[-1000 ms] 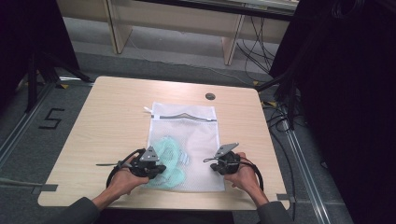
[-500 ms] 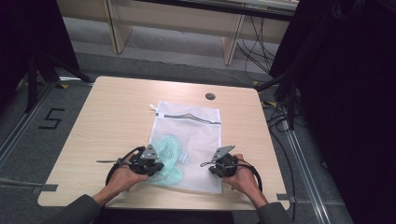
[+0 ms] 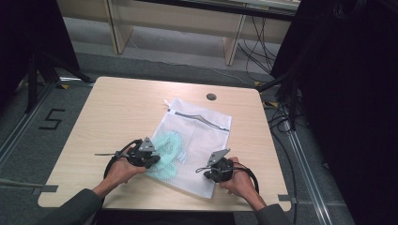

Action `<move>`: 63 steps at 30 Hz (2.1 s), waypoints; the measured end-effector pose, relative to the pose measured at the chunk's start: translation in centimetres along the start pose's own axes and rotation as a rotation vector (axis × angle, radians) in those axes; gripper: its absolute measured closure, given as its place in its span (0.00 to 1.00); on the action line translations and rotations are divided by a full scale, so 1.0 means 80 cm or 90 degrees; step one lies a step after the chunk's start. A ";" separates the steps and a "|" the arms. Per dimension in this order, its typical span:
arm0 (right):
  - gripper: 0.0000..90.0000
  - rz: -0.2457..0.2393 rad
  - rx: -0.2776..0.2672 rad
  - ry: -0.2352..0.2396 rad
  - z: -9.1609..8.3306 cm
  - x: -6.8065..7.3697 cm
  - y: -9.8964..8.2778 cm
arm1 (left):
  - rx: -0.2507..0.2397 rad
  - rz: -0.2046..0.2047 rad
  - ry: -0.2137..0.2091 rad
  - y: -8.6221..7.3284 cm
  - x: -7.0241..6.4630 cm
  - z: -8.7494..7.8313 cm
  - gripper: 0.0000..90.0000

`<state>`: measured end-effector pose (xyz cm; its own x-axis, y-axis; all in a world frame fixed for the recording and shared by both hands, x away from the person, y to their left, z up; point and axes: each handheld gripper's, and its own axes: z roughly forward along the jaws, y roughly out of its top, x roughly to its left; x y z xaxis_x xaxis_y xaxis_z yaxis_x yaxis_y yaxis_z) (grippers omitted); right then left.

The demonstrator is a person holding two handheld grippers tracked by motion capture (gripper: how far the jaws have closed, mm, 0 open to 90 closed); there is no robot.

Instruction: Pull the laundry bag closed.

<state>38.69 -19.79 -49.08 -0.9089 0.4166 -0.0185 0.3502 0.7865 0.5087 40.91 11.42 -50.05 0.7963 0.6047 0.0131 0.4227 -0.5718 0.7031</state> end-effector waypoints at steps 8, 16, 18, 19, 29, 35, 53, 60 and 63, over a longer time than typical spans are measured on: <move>1.00 -0.020 -0.005 0.023 0.008 0.014 0.011 | -0.004 -0.012 0.015 0.002 0.016 0.004 1.00; 1.00 -0.045 -0.002 0.026 0.014 0.027 0.023 | -0.005 -0.023 0.029 0.001 0.030 0.005 1.00; 1.00 -0.045 -0.008 0.024 0.017 0.031 0.026 | -0.004 -0.021 0.032 0.002 0.033 0.005 1.00; 1.00 -0.049 -0.008 0.025 0.018 0.032 0.028 | -0.006 -0.025 0.030 0.002 0.034 0.006 1.00; 1.00 -0.078 -0.009 0.039 0.035 0.052 0.056 | -0.001 -0.017 0.063 0.007 0.050 0.012 0.99; 1.00 -0.087 -0.014 0.040 0.045 0.063 0.070 | 0.000 -0.010 0.079 0.012 0.060 0.017 0.99; 1.00 -0.114 -0.029 0.069 0.073 0.094 0.114 | 0.001 0.001 0.096 0.019 0.076 0.026 0.99; 1.00 -0.075 -0.073 0.068 0.050 0.075 0.113 | -0.045 -0.025 0.115 0.023 0.080 0.013 0.99; 1.00 -0.032 -0.071 0.044 0.032 0.060 0.106 | -0.065 -0.051 0.098 0.020 0.077 -0.006 0.99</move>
<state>37.86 -9.98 -47.04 -0.9394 0.3425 0.0110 0.2798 0.7481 0.6017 46.28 14.46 -48.49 0.6831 0.7281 0.0562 0.4302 -0.4634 0.7747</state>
